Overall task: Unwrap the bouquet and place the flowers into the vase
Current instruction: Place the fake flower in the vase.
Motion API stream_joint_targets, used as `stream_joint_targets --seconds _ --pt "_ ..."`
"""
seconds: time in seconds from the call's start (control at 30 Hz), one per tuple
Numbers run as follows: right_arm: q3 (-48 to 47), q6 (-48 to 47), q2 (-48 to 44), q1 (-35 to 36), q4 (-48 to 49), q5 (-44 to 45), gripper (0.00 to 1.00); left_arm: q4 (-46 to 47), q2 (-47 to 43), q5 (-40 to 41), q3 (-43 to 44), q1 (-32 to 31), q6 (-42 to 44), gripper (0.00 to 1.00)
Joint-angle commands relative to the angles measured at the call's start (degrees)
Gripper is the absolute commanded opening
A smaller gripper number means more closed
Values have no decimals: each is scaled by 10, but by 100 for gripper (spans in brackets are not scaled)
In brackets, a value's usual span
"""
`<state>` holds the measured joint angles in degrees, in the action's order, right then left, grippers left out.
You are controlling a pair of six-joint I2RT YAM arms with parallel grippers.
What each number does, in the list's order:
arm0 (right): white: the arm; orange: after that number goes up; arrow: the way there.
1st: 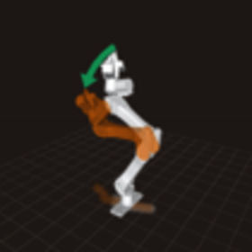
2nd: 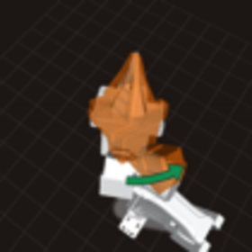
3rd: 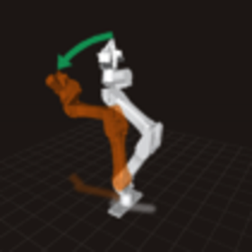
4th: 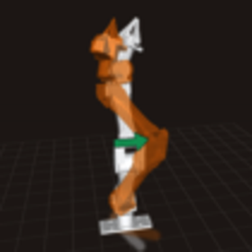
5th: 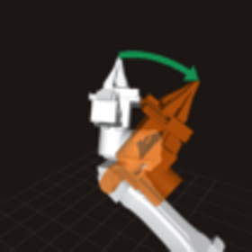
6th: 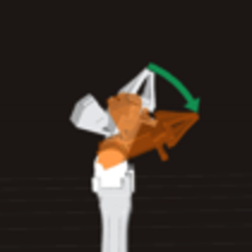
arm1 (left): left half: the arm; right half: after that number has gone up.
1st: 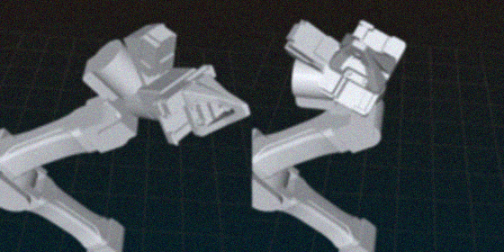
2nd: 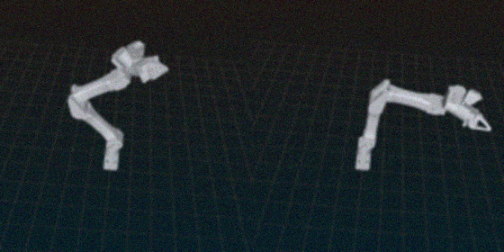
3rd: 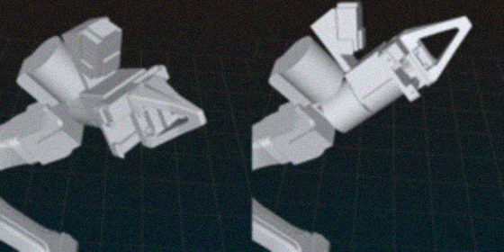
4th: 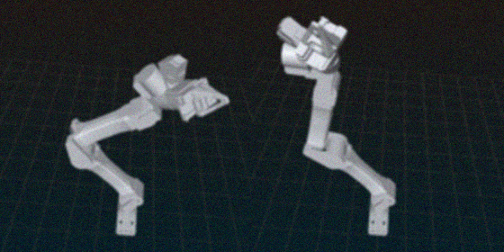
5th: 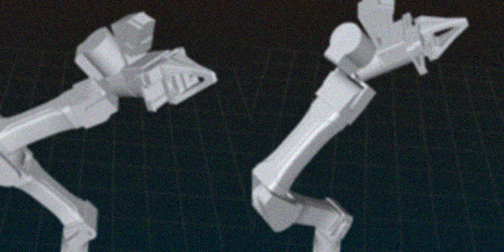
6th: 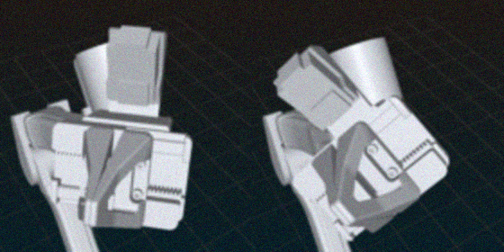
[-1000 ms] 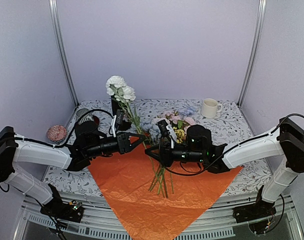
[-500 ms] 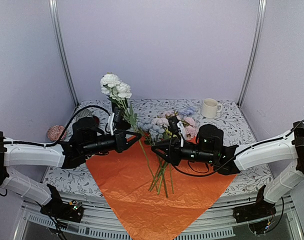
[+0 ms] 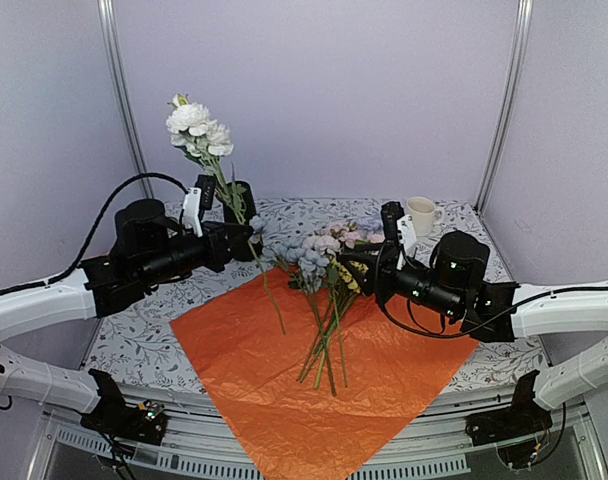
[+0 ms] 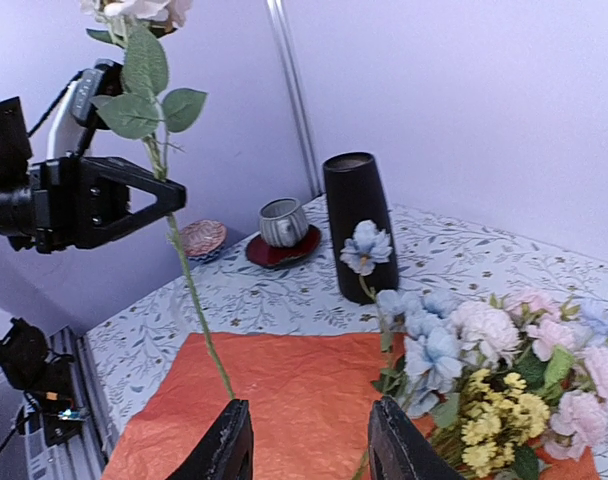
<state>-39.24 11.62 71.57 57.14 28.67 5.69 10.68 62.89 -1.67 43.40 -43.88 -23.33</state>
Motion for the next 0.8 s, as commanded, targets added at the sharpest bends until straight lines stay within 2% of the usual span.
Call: stream_joint_targets --seconds 0.0,0.17,0.43,0.53,0.6,0.63,0.77 --pt "11 -58 -16 -15 -22 81 42 -58 -4 35 48 31 45 0" --pt "24 -89 2 -19 -1 144 43 -87 6 35 100 70 61 0" --pt "105 -78 36 -20 100 166 50 -113 33 14 167 120 63 1" --pt "115 -76 42 -20 114 166 64 -119 40 11 181 128 66 1" --pt "119 -69 51 -21 124 173 97 -120 46 8 190 134 68 1" --pt "120 -66 54 -22 125 173 99 -121 49 7 195 136 69 1" --pt "118 -64 58 -23 125 171 99 -128 57 6 220 148 78 1"
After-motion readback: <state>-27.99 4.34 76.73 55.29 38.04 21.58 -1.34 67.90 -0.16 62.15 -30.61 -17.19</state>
